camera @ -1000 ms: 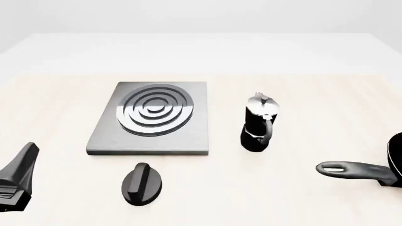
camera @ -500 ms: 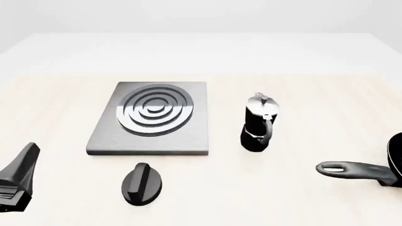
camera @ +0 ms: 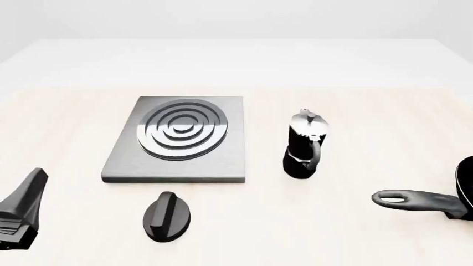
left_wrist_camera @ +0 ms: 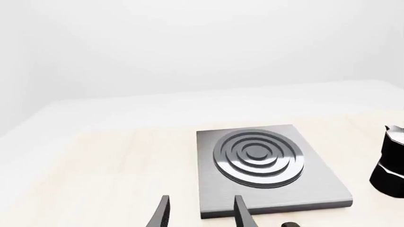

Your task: Put the frying pan on the stove.

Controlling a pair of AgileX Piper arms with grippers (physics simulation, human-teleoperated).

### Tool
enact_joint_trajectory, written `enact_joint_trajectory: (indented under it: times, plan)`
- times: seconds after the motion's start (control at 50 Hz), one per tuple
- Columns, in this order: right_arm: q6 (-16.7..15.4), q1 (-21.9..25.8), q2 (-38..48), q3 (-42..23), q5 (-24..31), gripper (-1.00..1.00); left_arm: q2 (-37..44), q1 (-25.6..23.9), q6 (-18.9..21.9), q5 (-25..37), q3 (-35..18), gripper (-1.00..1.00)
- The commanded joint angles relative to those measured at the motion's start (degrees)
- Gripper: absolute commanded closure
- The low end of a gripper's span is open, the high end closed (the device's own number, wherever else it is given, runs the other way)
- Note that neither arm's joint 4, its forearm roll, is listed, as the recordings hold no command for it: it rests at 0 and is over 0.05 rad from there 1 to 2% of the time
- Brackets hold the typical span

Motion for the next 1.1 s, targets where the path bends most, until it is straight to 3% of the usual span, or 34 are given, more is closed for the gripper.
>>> enact_joint_trajectory:
  times: [0.02,0.24,0.26,0.38,0.74,0.92,1.1]
  plan:
    - [2.6,-0.4,0.0,0.2,0.6,-1.00,-0.2,0.0,-1.5,-0.4,0.0,-1.00]
    - [3.9,-0.6,0.0,-2.7,0.6,-1.00,-0.2,-0.3,-1.0,-0.4,0.1,-1.00]
    - [5.7,-1.1,0.0,-4.2,0.6,-1.00,-0.2,-0.3,-0.8,-0.3,0.1,-1.00]
    - [8.3,-2.2,0.0,-6.0,0.6,-1.00,-0.4,-0.4,-0.3,-0.1,0.1,-1.00]
    - [6.0,-1.7,0.0,-8.1,0.6,-1.00,0.4,-4.8,0.4,-0.4,-1.2,-1.00]
    - [6.7,-1.5,0.0,-8.0,0.6,-1.00,7.5,-8.7,0.2,-5.7,-4.0,-1.00]
    - [7.3,-1.5,0.0,-7.7,0.6,-1.00,20.1,-13.3,2.4,-16.6,-6.3,-1.00]
